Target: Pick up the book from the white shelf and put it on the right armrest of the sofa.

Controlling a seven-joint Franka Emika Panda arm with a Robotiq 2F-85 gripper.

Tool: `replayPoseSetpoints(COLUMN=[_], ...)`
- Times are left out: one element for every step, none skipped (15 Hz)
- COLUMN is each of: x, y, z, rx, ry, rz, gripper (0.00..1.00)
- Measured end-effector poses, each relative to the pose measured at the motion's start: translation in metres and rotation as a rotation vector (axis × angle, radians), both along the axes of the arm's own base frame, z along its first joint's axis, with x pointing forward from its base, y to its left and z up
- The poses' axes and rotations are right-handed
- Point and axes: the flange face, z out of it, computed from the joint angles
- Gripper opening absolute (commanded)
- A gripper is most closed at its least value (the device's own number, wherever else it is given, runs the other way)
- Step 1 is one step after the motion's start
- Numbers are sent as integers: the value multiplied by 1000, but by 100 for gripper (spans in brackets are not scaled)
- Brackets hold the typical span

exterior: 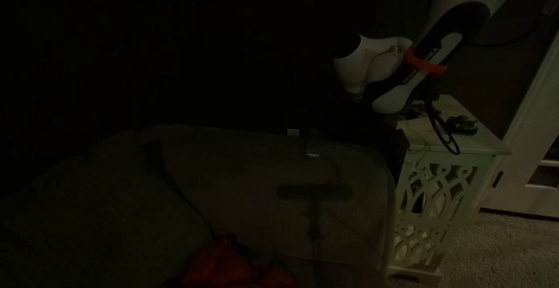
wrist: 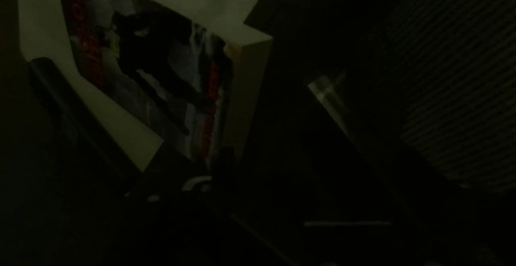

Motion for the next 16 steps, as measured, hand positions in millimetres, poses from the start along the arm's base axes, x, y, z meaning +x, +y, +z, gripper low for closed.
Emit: replayPoseSetpoints(x=[3,6,9,11,13,14,14,15,16,15,14,12,9,5,2,-2], y=[-1,-5,-11,-19,-26,-30,-32,-32,-31,-31,-33,-34,-35,-35,-33,-30], z=[-2,-4,-6,-9,-12,-14,-17,-19,-19,-20,-22,-24,-28,-34,-40,-47], rx=[-44,-88,-132,-176,-218,-248,-264,-269,-271,-276,-288,-308,-332,-357,-380,-403], ry=[-12,-25,-37,-47,-54,-61,-64,-66,-67,-75,-89,-104,-117,-124,-130,-138], rz=[4,5,3,-2,-13,-23,-28,-30,-29,-47,-70,-95,-122,-145,-167,-184], gripper=[100,100,100,100,100,100,100,100,100,100,100,100,100,100,100,100])
